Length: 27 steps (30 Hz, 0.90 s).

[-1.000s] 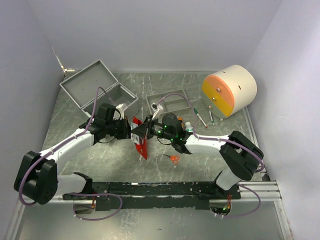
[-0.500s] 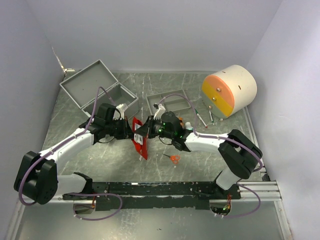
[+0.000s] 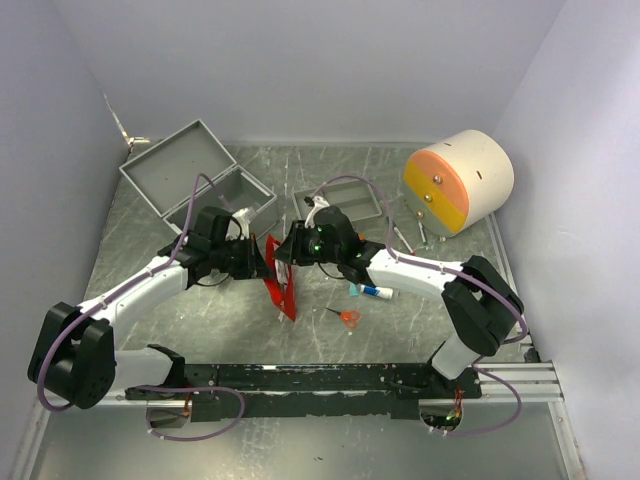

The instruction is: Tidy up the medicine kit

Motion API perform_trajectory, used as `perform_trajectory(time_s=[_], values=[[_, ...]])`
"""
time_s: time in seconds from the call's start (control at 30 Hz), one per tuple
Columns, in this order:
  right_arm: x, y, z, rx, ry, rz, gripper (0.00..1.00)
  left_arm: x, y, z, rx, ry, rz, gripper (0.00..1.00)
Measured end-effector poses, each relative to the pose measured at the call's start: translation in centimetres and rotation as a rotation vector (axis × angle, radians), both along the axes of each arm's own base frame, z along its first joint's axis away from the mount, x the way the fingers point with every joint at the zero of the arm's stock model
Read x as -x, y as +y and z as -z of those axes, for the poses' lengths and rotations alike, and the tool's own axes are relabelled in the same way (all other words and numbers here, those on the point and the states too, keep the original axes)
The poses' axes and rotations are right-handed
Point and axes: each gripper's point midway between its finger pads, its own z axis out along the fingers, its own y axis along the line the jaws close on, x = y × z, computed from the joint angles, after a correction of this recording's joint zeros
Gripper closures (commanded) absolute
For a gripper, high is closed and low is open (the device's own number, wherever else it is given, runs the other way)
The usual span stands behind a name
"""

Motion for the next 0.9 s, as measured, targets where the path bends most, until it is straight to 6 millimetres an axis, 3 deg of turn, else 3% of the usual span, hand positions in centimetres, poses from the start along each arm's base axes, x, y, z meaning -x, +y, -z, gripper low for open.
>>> perform_trajectory(time_s=[0.27, 0.43, 0.7, 0.9], values=[[-0.6, -1.0, 0.1, 0.146, 0.01, 0.049, 0.65, 0.2, -0.4, -0.3, 0.022, 0.004, 0.019, 0.93], [0.3, -0.9, -0.1, 0.207, 0.023, 0.045, 0.65, 0.2, -0.5, -0.3, 0.029, 0.003, 0.024, 0.93], [0.7, -1.3, 0.2, 0.311, 0.028, 0.079, 0.7, 0.2, -0.5, -0.3, 0.03, 0.003, 0.026, 0.93], [0.8, -1.6, 1.0, 0.39, 0.021, 0.086, 0.82, 0.2, -0.5, -0.3, 0.03, 0.003, 0.025, 0.93]])
